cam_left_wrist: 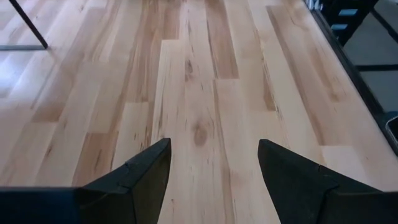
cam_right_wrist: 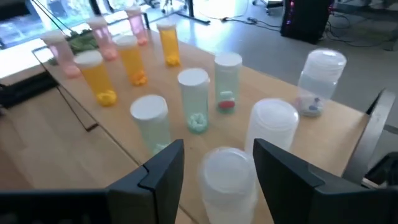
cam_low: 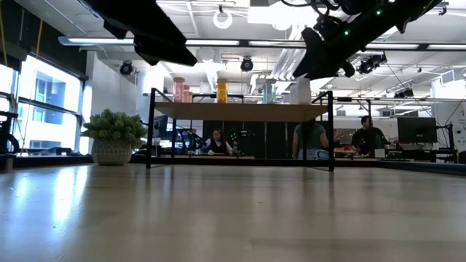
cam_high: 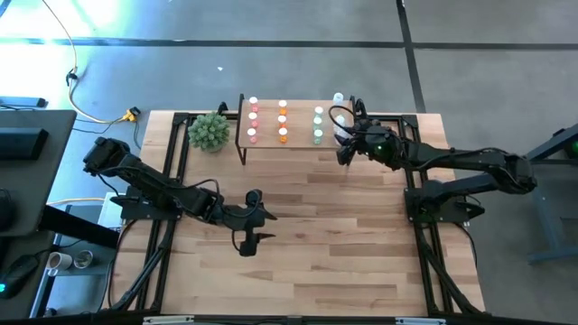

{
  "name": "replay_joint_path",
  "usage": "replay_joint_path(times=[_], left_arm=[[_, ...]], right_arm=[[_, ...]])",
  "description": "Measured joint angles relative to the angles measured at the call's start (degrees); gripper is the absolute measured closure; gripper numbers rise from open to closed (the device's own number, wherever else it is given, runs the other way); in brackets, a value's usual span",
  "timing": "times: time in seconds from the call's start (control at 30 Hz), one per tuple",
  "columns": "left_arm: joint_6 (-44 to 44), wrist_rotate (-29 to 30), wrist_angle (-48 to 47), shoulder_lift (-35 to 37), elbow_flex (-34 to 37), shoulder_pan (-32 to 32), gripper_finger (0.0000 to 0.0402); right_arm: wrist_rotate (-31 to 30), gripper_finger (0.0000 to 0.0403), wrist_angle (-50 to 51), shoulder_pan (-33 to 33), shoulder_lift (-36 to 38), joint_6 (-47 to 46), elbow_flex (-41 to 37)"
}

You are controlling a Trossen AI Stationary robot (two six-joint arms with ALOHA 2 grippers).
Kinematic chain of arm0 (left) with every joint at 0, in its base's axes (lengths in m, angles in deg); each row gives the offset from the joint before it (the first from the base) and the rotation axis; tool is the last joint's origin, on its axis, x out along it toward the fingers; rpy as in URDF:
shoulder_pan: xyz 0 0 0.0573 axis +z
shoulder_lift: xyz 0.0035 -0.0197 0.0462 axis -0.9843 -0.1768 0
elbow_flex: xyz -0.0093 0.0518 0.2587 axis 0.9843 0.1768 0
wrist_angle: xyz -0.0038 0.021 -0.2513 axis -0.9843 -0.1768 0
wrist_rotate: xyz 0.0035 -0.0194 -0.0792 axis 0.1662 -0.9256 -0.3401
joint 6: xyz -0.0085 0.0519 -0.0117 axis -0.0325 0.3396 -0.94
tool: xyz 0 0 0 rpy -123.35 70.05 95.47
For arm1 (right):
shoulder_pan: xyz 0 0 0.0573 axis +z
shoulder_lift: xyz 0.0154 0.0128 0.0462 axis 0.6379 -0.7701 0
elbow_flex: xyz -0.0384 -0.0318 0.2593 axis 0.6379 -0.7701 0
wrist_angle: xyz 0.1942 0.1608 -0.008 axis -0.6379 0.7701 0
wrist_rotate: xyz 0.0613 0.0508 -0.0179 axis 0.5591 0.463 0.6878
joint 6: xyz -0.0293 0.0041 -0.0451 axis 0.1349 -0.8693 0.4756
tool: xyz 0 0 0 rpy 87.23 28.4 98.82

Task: Pick and place medicine bottles onto shelf by color
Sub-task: Put the white pill bottle on the shelf aligned with the other white pill bottles, then return to Home Position

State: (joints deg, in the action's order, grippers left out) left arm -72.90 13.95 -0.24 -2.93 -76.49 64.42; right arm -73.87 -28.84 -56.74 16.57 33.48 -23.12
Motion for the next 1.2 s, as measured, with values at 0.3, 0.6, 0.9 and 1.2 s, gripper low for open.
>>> replay_joint_path(times=[0.3, 0.6, 0.9, 1.2], left_arm=[[1.5, 0.0, -2.0, 4.9, 0.0, 0.0, 0.0172], [5.4, 0.0, -7.0, 13.6, 0.4, -1.6, 0.0172], [4.2, 0.0, 1.5, 25.2, 12.9, -3.5, 0.0172], [3.9, 0.1, 16.6, 37.4, 28.7, -3.3, 0.0172]], right_arm=[[2.8, 0.0219, 0.1, 0.0, 5.4, 0.2, 0.0], [14.7, 0.0219, 0.3, 3.4, 15.7, 3.8, 0.0], [17.7, 0.0219, 11.1, 17.1, 24.9, 9.9, 0.0], [-3.6, 0.0219, 18.1, 31.0, 23.2, 6.0, -1.8]])
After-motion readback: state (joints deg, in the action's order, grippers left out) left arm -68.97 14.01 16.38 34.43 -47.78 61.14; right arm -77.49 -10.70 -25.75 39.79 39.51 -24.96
